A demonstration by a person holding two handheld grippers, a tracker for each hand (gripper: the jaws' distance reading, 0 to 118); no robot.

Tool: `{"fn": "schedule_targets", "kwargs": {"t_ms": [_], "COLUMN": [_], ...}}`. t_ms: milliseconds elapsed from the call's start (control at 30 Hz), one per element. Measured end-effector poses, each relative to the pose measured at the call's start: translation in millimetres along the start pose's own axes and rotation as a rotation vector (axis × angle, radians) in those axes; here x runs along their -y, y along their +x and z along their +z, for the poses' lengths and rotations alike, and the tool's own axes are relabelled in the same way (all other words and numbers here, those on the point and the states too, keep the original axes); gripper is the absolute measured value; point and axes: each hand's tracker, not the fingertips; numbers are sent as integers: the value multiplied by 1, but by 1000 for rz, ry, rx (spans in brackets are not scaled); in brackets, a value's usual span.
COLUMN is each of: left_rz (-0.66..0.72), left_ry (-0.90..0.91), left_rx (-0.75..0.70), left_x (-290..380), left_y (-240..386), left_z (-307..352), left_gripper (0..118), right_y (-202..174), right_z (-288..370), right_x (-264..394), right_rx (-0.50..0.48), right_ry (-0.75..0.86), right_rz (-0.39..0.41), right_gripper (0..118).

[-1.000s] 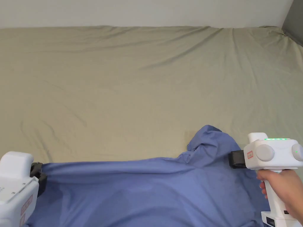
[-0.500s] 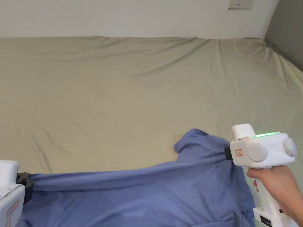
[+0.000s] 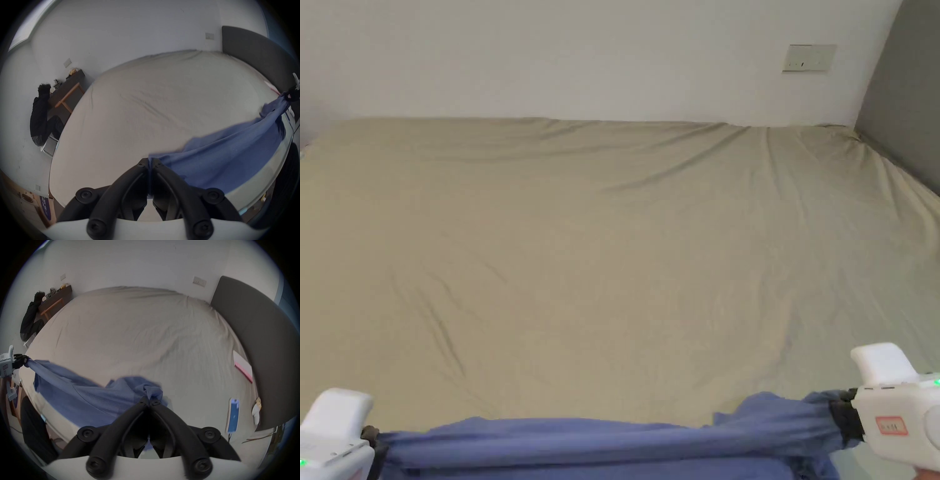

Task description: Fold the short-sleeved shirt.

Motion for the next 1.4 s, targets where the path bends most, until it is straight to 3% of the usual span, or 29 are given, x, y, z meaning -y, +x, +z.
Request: {"fn": "schedule_targets", "kwargs": {"t_ms": [333,567,667,700,767,800,833,867,900,933,1000,1167,1200,1233,1267,1300,1400], "left_rz": [-103,-129,-148,-146,-116,-93,-61,-26,7,45,107,194,195,197,192,190,183], "left_ry": [-204,-250,-253,-248,-212,-180,-140,-92,-48,16,152,437,463,483,479,490,483], "left_rx": [64,70,67,67,54,36,26,32,43,47,41,-7,-10,-12,-7,-5,3], "left_x": [48,49,49,50,48,46,42,36,31,22,8,-12,-13,-13,-12,-10,-4], "left_y": [17,24,24,23,21,20,18,16,14,13,12,22,24,27,30,31,33], "left_z": [-42,-61,-60,-58,-50,-45,-36,-28,-19,-7,17,66,71,76,80,82,82], "left_gripper": [0,0,1,8,22,26,26,41,71,91,109,110,109,106,100,85,35], "right_y": [4,3,1,0,-3,-4,-5,-9,-13,-17,-32,-77,-85,-93,-101,-107,-120], "right_z": [-65,-99,-99,-96,-83,-75,-67,-56,-43,-31,-4,44,49,55,60,61,65], "right_x": [66,68,65,63,58,53,47,40,33,24,10,-4,-4,-2,-1,1,6], "right_rx": [-35,-11,13,20,65,99,122,119,118,128,139,145,138,130,127,121,101], "right_ry": [-310,-339,-339,-337,-276,-232,-172,-101,-21,49,193,445,469,495,509,519,521], "right_rz": [-33,-14,0,9,15,15,31,33,26,21,30,82,81,85,86,89,110], "right_gripper": [0,1,8,20,62,72,72,97,105,105,105,103,95,78,50,5,1]}}
